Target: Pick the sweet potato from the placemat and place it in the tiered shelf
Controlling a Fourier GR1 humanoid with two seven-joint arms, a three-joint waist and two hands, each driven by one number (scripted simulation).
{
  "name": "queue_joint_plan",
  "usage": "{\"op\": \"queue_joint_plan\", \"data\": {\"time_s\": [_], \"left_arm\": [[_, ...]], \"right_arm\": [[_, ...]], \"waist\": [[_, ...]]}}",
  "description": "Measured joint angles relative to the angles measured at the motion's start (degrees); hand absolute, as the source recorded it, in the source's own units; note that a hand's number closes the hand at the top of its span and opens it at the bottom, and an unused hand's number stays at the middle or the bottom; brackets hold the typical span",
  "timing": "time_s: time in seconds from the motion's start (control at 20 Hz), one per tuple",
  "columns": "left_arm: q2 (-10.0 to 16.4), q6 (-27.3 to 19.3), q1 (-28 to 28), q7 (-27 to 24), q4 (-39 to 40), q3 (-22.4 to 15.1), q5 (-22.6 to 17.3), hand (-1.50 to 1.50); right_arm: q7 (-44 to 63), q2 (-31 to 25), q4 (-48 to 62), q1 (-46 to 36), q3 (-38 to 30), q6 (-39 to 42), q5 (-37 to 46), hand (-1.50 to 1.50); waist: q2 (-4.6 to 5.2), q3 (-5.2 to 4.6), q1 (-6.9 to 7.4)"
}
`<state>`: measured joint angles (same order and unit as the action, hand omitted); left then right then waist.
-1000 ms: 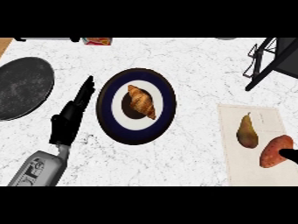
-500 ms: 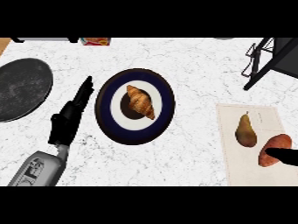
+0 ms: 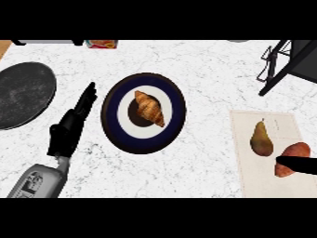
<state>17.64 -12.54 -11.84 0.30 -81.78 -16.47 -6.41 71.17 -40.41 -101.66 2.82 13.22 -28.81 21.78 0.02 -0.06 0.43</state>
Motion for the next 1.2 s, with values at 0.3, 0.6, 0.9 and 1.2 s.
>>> {"op": "queue_joint_plan", "data": {"time_s": [0.3, 0.6, 0.9, 1.2], "left_arm": [[-0.61, 0.98, 0.08, -0.39, 0.65, 0.84, 0.28, 0.0], [-1.4, 1.54, 0.62, -1.3, 1.25, 1.67, 1.0, 0.0], [-2.29, 2.33, 0.06, -0.57, 1.51, 2.66, 1.87, 0.0], [-3.38, 2.31, 1.39, -0.08, -0.14, 2.52, 3.74, 0.0]], "right_arm": [[-0.61, 3.25, 2.93, -0.91, -0.12, 0.86, 2.25, -1.5], [-1.88, 6.35, 4.93, -0.51, -0.87, 1.64, 3.66, -1.5], [-3.81, 9.06, 7.9, -1.07, -2.74, 2.65, 3.85, -1.5], [-4.96, 11.0, 9.63, -1.12, -4.11, 4.6, 3.85, 1.5]], "waist": [[0.02, 0.0, -0.2], [0.0, 0.02, -0.37], [-0.01, 0.05, -0.42], [-0.05, 0.04, -0.41]]}}
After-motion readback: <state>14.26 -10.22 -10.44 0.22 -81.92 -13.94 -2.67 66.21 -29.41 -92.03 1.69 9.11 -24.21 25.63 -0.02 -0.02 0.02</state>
